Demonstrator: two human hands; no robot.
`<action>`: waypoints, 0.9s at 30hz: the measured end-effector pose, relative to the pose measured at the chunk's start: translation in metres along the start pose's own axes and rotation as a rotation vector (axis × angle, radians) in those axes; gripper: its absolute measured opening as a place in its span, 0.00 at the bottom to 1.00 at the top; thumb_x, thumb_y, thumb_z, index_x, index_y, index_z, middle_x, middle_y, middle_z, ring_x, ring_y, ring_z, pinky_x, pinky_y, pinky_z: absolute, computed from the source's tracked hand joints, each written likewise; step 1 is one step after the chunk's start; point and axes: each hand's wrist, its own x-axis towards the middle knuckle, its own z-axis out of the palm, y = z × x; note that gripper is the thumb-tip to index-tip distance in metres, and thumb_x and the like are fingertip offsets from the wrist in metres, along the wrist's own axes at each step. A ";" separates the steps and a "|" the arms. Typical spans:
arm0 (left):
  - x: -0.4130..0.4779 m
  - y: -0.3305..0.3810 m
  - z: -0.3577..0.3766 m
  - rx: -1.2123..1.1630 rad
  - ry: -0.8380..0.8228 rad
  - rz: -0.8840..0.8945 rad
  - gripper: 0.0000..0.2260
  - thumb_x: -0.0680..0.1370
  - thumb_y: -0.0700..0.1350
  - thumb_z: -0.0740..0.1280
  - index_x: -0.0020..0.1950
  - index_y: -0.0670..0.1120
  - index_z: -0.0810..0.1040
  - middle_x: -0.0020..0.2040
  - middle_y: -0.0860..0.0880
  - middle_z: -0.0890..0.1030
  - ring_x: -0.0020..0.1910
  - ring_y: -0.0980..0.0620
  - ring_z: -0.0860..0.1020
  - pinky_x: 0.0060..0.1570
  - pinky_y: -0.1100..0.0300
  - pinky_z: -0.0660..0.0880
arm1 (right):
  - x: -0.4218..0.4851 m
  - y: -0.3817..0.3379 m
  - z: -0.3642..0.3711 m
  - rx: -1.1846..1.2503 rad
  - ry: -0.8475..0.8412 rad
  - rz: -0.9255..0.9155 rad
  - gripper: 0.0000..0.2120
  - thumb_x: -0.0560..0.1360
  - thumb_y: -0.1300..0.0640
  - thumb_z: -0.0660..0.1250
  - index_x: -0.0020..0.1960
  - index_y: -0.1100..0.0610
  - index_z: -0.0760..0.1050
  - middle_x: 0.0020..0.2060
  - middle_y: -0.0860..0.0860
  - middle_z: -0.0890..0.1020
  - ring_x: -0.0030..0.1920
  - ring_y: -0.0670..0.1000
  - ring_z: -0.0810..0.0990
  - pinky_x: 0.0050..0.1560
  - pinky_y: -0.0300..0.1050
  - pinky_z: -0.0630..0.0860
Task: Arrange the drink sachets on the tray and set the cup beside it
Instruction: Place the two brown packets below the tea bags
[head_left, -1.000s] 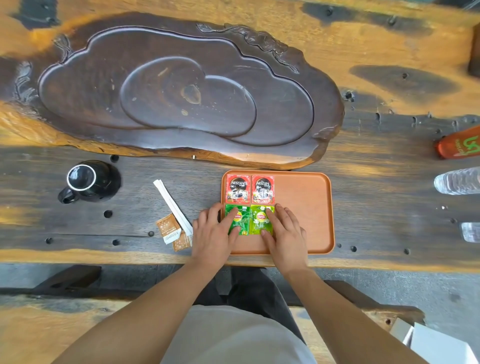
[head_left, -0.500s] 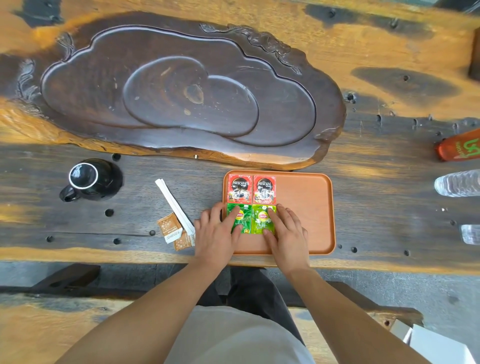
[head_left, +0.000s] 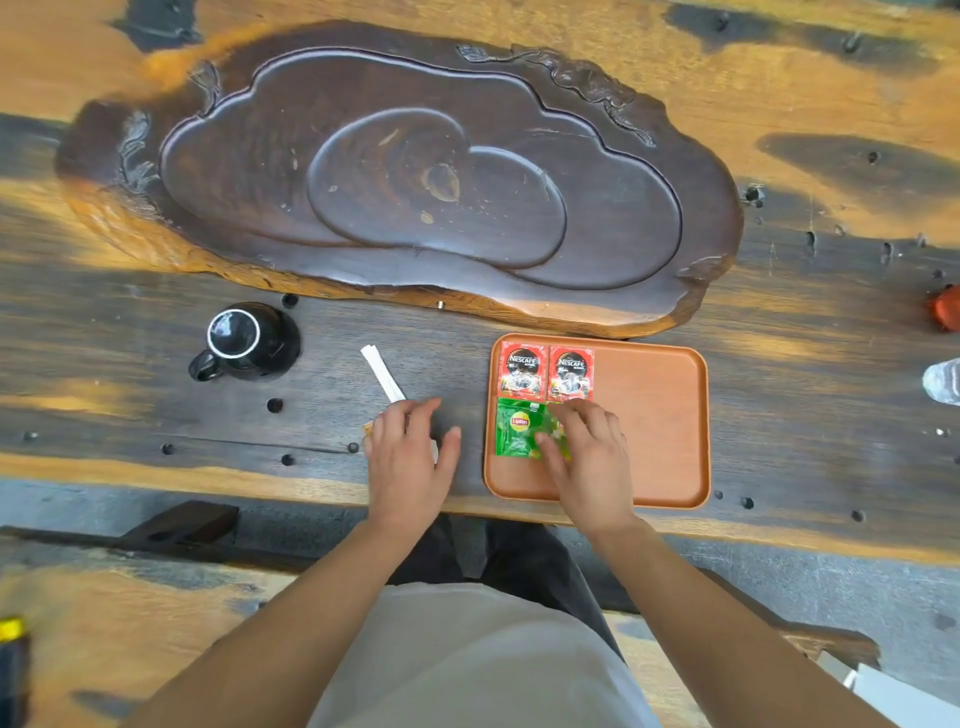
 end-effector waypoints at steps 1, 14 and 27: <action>0.000 -0.014 -0.008 -0.029 0.036 -0.054 0.17 0.78 0.55 0.65 0.65 0.50 0.76 0.58 0.49 0.75 0.59 0.48 0.72 0.59 0.49 0.69 | 0.004 -0.014 0.003 0.019 -0.018 -0.038 0.15 0.79 0.49 0.67 0.63 0.55 0.77 0.56 0.53 0.79 0.56 0.56 0.75 0.56 0.53 0.75; 0.023 -0.073 -0.042 0.170 -0.244 -0.031 0.16 0.73 0.52 0.73 0.58 0.53 0.75 0.59 0.50 0.73 0.57 0.45 0.71 0.56 0.46 0.72 | 0.004 -0.142 0.075 -0.140 -0.469 0.298 0.30 0.73 0.34 0.69 0.60 0.56 0.69 0.56 0.53 0.77 0.54 0.58 0.82 0.47 0.51 0.76; 0.037 -0.095 -0.067 -0.330 -0.418 -0.331 0.07 0.73 0.37 0.73 0.43 0.47 0.77 0.39 0.50 0.81 0.38 0.51 0.77 0.41 0.56 0.72 | 0.011 -0.147 0.079 0.348 -0.469 0.599 0.14 0.70 0.53 0.76 0.49 0.55 0.74 0.39 0.47 0.81 0.38 0.47 0.79 0.33 0.41 0.70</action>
